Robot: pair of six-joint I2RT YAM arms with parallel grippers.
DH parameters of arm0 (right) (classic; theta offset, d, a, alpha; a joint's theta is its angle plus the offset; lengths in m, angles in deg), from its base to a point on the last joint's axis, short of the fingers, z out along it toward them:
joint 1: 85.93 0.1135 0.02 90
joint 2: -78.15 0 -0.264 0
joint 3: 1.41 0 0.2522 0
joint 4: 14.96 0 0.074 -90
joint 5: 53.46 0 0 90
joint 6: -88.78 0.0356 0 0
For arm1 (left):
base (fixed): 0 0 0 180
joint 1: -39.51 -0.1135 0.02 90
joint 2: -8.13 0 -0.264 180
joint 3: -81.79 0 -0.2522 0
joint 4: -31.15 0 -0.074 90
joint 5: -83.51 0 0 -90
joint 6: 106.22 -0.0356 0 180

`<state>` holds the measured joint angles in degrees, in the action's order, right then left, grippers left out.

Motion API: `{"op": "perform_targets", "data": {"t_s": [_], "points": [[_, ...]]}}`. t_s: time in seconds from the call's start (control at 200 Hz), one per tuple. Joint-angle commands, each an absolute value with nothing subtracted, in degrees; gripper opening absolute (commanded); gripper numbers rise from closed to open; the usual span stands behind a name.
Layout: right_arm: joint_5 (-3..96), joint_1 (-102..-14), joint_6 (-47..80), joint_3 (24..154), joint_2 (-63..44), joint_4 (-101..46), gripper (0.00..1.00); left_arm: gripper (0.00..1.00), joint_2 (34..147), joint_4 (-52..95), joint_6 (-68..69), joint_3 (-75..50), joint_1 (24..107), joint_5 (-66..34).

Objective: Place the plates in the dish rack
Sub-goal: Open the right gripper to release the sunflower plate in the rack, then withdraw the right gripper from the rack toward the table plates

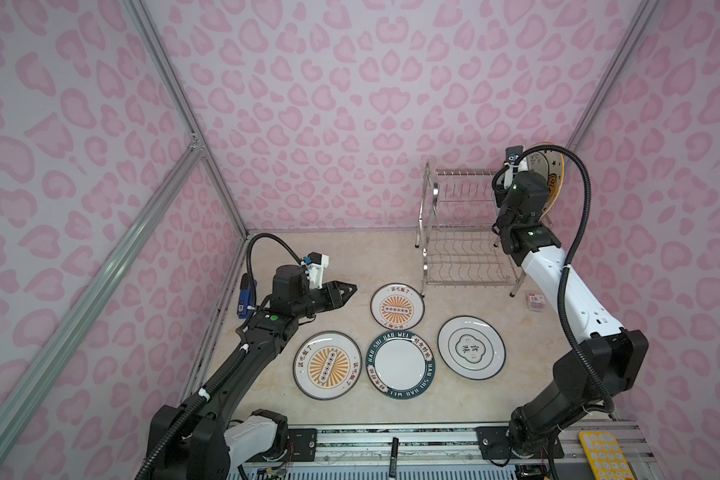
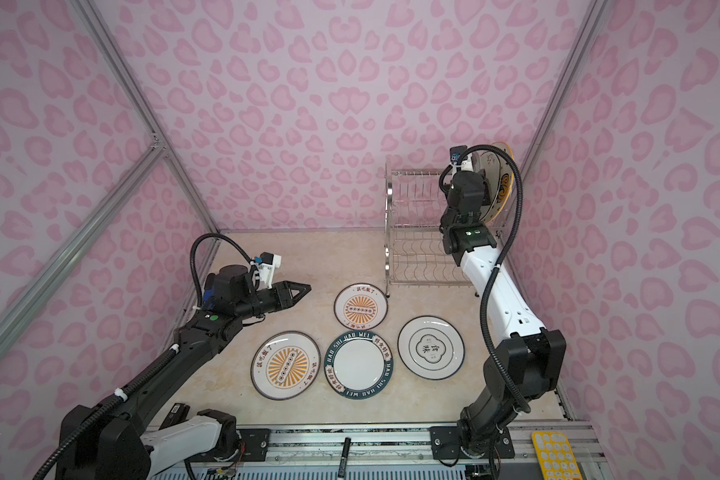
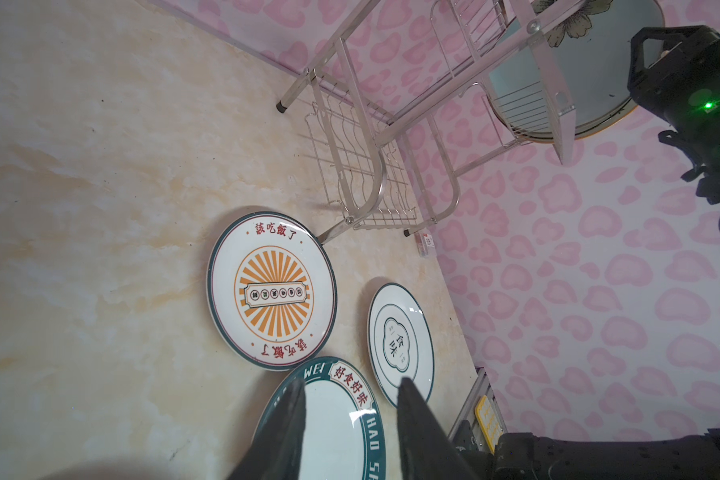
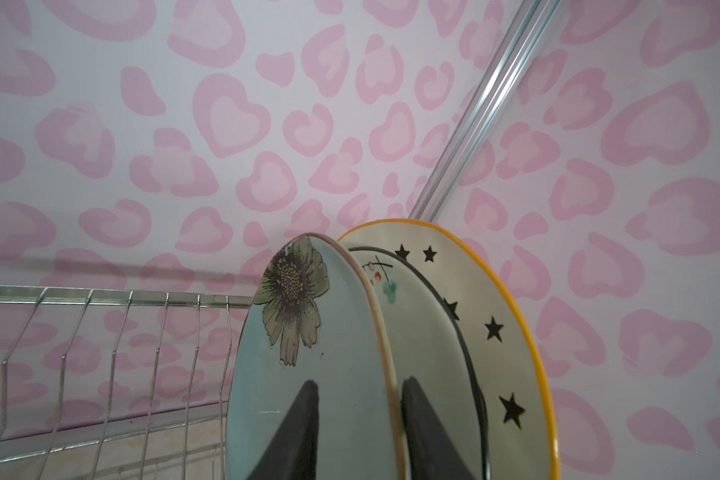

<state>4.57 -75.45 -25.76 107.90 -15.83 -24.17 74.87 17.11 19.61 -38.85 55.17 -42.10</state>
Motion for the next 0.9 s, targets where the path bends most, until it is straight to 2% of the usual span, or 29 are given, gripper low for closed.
{"op": "perform_targets", "data": {"t_s": [0.0, 0.04, 0.44, 0.645, 0.74, 0.895], "points": [[4.4, -75.4, -24.8, 107.8, -15.6, -23.7, 0.45, 0.39, 74.4, 17.4, 18.7, -38.1, 55.1, -42.3], [4.4, -75.5, -24.6, 107.9, -15.4, -23.8, 0.50, 0.40, 74.3, 17.4, 18.7, -38.1, 55.1, -42.3], [6.5, -75.6, -22.2, 108.6, -11.6, -25.8, 0.78, 0.40, 73.8, 17.3, 18.9, -38.4, 55.1, -41.9], [13.1, -76.2, -17.1, 110.6, -7.7, -31.5, 0.87, 0.40, 73.3, 16.4, 19.0, -38.2, 55.1, -40.5], [16.2, -76.8, -14.9, 111.7, -5.8, -34.5, 0.96, 0.41, 72.6, 15.6, 18.6, -38.0, 55.1, -39.9], [22.6, -78.7, -10.8, 113.2, -2.1, -38.7, 0.97, 0.42, 70.4, 12.4, 17.2, -37.1, 55.1, -36.3]]}}
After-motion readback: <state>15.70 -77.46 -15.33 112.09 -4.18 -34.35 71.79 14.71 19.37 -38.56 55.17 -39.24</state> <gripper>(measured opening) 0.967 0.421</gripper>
